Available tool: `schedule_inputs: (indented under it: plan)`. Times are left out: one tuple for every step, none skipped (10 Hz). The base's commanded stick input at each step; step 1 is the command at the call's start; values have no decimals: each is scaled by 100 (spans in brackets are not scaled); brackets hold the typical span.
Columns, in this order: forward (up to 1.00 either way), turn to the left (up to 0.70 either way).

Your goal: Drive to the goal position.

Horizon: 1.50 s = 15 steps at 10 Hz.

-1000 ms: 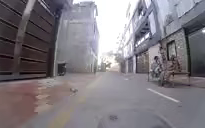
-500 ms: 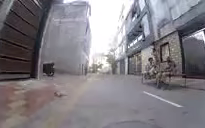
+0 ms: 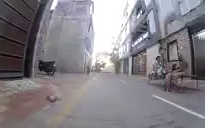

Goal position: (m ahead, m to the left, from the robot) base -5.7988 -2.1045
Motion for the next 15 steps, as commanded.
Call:
schedule_inputs:
  plan:
    - [85, 0]
    - [85, 0]
    - [85, 0]
    - [85, 0]
    - [85, 0]
    - [85, 0]
    - [85, 0]
    - [85, 0]
    - [85, 0]
    - [85, 0]
    - [85, 0]
    - [85, 0]
    - [85, 0]
    - [85, 0]
    - [85, 0]
